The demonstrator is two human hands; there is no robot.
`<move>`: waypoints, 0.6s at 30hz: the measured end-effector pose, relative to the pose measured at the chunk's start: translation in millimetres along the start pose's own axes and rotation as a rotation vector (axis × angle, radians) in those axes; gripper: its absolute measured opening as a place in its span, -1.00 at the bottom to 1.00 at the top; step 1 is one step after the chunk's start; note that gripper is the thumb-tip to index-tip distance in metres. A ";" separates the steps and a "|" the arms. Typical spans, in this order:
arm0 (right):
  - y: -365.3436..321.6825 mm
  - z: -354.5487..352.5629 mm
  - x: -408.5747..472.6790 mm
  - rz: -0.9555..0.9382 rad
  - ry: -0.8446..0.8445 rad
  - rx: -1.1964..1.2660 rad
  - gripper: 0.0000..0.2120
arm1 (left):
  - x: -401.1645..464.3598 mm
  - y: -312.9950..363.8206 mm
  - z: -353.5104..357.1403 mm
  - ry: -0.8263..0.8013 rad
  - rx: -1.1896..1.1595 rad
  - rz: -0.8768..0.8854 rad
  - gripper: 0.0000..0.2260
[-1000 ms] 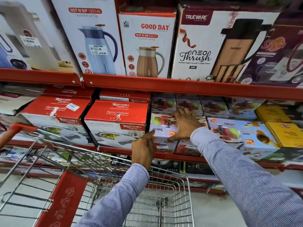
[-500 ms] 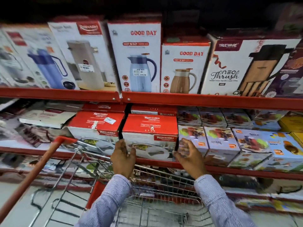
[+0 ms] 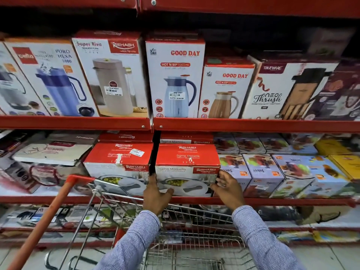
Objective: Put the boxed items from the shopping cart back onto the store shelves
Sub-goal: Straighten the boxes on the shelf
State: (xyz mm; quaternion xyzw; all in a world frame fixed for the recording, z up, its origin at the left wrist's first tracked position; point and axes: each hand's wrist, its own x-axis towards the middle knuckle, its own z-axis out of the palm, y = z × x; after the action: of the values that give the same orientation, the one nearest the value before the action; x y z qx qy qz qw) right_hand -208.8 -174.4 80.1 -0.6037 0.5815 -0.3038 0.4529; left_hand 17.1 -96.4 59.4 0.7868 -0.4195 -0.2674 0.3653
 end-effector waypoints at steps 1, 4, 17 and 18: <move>0.5 0.4 -0.6 0.003 0.005 0.005 -0.44 | 0.0 -1.0 0.0 -0.003 0.008 0.002 -0.29; -1.5 1.4 -4.2 0.015 -0.001 -0.008 -0.43 | -0.5 -2.7 -1.6 -0.014 0.036 0.016 -0.34; -167.3 -4.9 -1.9 -0.460 0.278 0.156 -0.59 | 19.9 128.3 -93.0 0.509 -0.217 0.430 -0.70; -178.8 -4.6 1.2 -0.486 0.281 0.164 -0.60 | 20.2 137.6 -96.6 0.515 -0.211 0.448 -0.67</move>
State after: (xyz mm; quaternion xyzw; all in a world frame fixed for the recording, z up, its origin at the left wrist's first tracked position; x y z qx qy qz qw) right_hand -136.5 -191.8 242.6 -0.6386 0.4504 -0.5300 0.3294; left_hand 33.6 -132.3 224.0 0.6749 -0.4458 -0.0154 0.5878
